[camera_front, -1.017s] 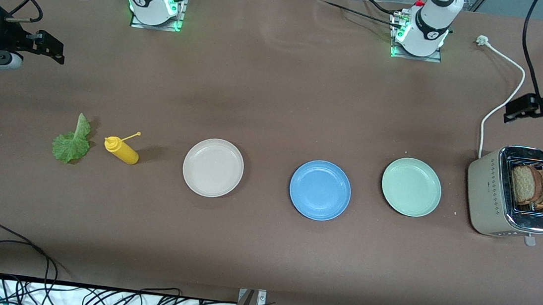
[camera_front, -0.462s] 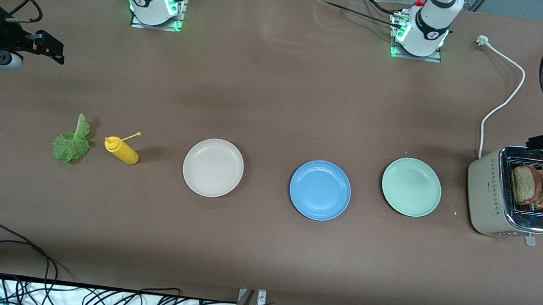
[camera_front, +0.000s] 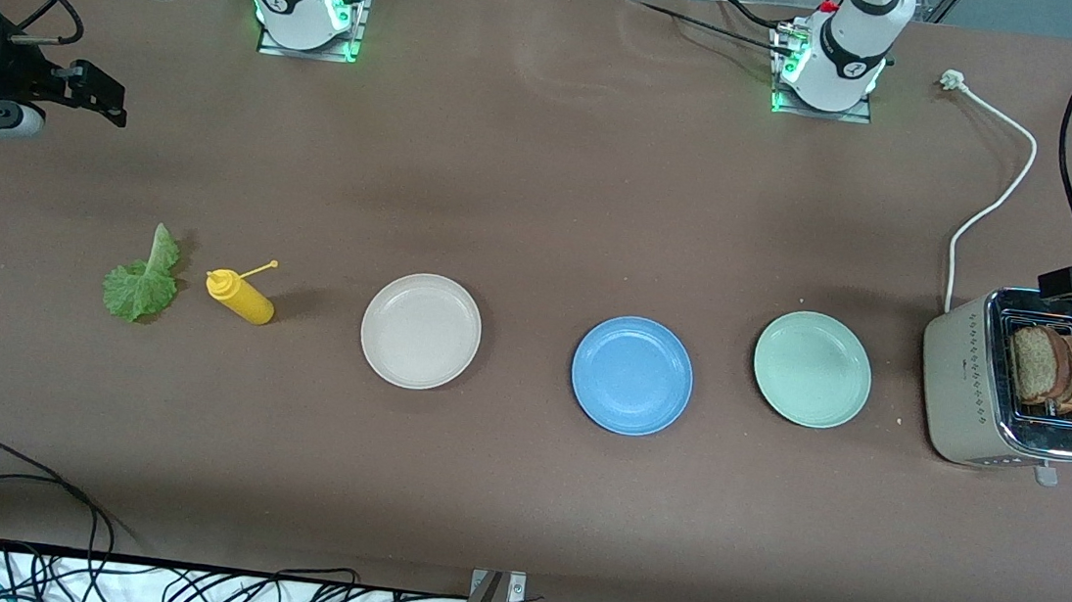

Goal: Make sandwich in blue plate with both arms
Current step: 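Move the left gripper over the toaster toward the bread slices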

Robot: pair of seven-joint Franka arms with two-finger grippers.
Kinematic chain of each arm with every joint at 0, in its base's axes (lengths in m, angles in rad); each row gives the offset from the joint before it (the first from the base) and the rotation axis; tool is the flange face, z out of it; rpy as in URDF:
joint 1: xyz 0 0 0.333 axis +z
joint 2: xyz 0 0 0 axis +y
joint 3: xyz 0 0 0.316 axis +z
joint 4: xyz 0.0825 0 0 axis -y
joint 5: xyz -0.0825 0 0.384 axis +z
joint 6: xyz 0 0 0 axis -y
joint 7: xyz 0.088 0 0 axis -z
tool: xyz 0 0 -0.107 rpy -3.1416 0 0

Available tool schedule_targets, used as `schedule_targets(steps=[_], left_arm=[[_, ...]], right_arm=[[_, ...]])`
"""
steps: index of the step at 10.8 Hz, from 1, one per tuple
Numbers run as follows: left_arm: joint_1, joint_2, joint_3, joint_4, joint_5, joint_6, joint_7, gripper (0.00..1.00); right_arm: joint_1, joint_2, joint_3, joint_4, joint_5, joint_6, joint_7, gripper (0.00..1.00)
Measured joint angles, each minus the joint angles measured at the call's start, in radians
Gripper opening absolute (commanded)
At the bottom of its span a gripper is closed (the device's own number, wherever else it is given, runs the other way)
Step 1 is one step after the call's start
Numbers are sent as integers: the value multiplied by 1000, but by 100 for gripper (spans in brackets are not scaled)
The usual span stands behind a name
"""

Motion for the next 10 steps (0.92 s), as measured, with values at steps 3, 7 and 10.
schedule_targets(steps=[3,7,10], left_arm=[[-11,1,-17,0,-23,-41,0,100],[58,32,-10,0,-83,14,41,100],[157,116,-7,0,-151,122,137,100]], right_arm=[[0,0,0,0,0,0,0,100],[0,0,-1,0,0,0,0,100],[0,0,-2,0,0,0,0,100]])
